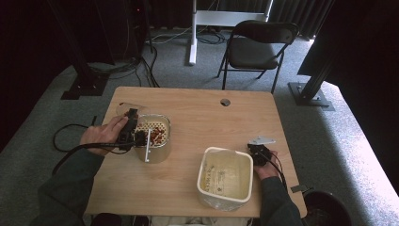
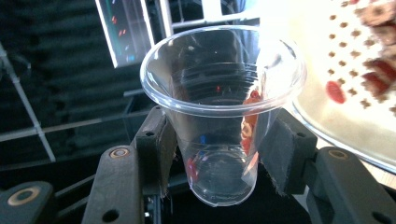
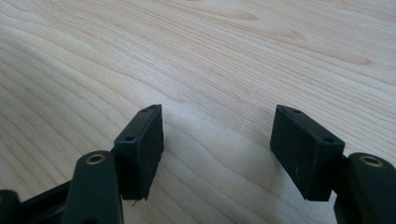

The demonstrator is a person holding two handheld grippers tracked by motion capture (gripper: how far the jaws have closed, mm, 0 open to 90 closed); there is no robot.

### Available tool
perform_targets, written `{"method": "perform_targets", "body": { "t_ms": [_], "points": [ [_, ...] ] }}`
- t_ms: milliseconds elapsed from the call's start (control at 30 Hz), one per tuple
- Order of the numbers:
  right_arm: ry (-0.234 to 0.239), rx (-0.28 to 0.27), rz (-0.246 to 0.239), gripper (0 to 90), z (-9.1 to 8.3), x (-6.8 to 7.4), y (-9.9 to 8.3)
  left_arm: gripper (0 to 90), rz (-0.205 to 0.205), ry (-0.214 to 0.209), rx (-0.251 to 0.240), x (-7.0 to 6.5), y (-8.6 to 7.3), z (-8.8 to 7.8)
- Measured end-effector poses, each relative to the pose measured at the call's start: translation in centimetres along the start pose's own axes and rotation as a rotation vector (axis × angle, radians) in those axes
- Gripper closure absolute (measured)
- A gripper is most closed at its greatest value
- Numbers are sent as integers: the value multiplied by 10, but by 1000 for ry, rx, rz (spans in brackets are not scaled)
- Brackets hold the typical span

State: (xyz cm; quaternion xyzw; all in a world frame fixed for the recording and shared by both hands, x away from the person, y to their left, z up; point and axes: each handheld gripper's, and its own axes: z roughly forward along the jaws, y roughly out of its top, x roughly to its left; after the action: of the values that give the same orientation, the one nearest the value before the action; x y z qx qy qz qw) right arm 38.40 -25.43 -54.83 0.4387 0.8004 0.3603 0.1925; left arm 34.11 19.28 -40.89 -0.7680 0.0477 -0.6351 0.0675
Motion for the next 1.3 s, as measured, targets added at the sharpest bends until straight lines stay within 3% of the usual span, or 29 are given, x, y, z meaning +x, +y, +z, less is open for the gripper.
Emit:
{"method": "perform_targets", "body": {
  "t_ms": [67,100,200,267,300,367,467,533,667,833,1033,1133,1200,1300],
  "points": [
    [0,0,-1,340,0,0,0,489,7,8,11,0,0,0],
    [0,0,0,340,0,0,0,488,-8,7,14,1,0,0],
    [0,0,-1,340,0,0,0,489,53,8,-10,-5,4,-4],
    [1,0,-1,340,0,0,0,489,1,8,12,0,0,0],
    [0,0,-1,340,0,0,0,488,-5,6,6,0,0,-1],
    [1,0,-1,340,0,0,0,489,21,5,-16,-3,2,-3],
    [0,0,-1,340,0,0,0,488,-7,2,41,-1,-2,4],
    [0,1,0,340,0,0,0,489,7,7,0,-4,3,-1],
    [-1,1,-1,342,0,-1,0,489,-17,-3,25,-5,0,4],
    [-1,0,0,342,0,-1,0,488,13,-1,59,-13,-2,6],
    [-2,0,0,342,0,-1,0,489,-3,1,22,-8,2,1],
    [-2,1,1,342,0,0,0,488,-8,2,50,-7,1,5],
    [-2,1,1,342,0,0,0,490,5,1,1,-8,6,-2],
    [-2,1,2,342,0,0,0,489,-25,-1,43,-6,2,5]
  ]
}}
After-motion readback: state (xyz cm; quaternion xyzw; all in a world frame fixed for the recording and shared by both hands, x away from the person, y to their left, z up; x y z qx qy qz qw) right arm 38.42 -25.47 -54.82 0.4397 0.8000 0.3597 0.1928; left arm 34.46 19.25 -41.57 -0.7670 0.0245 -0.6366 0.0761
